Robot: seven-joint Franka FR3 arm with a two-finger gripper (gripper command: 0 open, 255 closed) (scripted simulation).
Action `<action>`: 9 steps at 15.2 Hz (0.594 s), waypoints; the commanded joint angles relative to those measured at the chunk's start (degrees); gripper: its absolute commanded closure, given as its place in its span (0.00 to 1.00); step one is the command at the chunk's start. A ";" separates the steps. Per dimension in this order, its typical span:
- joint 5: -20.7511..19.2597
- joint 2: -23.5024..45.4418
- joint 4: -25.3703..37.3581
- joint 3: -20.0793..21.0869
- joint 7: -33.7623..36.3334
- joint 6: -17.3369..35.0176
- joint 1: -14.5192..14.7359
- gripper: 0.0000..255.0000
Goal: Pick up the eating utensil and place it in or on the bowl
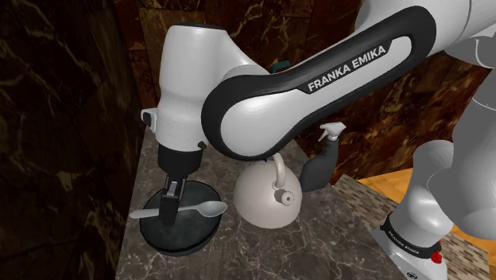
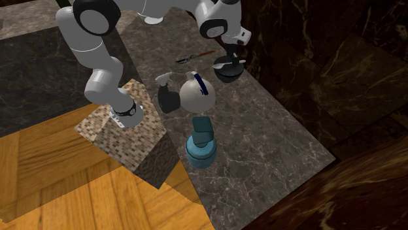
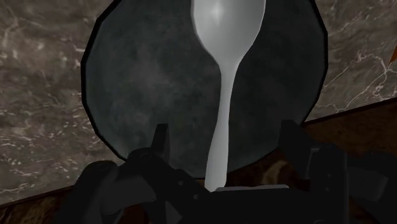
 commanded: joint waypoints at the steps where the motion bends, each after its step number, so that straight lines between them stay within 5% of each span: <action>1: 0.00 0.00 0.00 0.00 0.00 0.00 0.00 0.00; 9: 1.21 -4.12 2.23 -0.30 -0.82 -6.31 -0.80 0.00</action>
